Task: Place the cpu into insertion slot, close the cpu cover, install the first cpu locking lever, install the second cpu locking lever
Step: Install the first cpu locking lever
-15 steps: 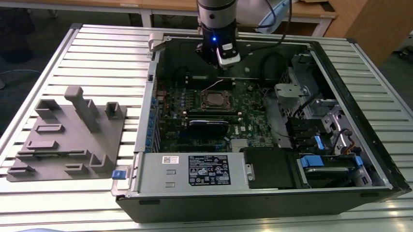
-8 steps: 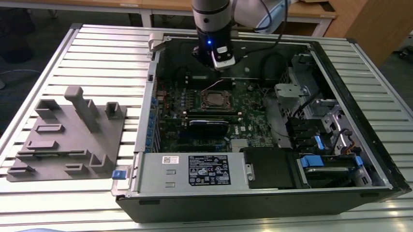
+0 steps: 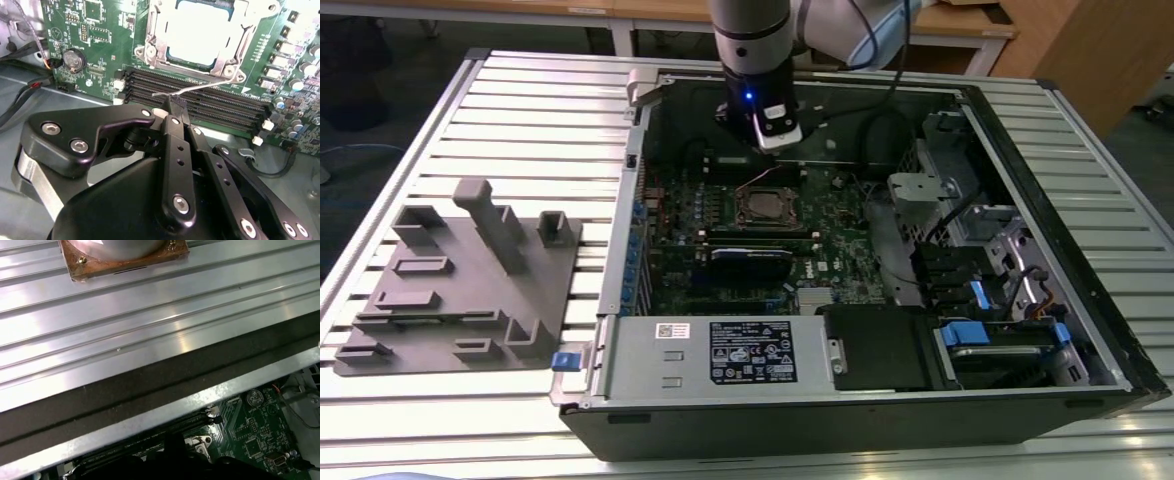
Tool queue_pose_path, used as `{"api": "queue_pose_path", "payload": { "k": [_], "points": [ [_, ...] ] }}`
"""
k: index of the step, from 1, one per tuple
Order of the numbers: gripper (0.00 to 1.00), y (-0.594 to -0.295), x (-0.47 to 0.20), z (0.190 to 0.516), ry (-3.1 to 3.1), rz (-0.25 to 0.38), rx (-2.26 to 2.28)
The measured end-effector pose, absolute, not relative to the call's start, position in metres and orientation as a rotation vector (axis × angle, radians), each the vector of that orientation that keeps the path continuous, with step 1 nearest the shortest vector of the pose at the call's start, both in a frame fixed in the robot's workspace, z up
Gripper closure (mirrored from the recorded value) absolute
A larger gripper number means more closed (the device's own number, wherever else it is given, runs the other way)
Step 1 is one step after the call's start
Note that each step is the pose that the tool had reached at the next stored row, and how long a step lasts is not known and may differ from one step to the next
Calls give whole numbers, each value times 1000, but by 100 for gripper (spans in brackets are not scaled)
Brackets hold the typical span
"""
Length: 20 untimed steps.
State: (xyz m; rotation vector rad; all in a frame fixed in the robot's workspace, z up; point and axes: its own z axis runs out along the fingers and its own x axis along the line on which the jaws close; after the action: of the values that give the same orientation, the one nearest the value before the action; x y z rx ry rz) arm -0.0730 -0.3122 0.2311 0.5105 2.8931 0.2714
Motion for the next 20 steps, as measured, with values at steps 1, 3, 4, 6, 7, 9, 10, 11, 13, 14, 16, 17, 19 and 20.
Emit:
{"api": "queue_pose_path", "payload": {
  "k": [1,3,4,6,7,9,10,11,13,14,16,17,19,20],
  "points": [
    [89,-313,-73,230,2893,272,510],
    [89,-314,-73,229,2892,272,510],
    [89,-315,-74,228,2892,272,510],
    [89,-316,-74,226,2892,272,510],
    [89,-316,-75,225,2892,271,510],
    [89,-317,-75,224,2891,272,510],
    [89,-317,-75,224,2892,272,510],
    [89,-317,-75,224,2892,271,510],
    [89,-317,-75,224,2892,272,510],
    [89,-317,-75,224,2892,272,510],
    [89,-317,-75,223,2891,272,510],
    [89,-317,-75,223,2891,272,510],
    [89,-317,-75,222,2892,272,510],
    [89,-317,-75,222,2892,271,510]
  ]
}}
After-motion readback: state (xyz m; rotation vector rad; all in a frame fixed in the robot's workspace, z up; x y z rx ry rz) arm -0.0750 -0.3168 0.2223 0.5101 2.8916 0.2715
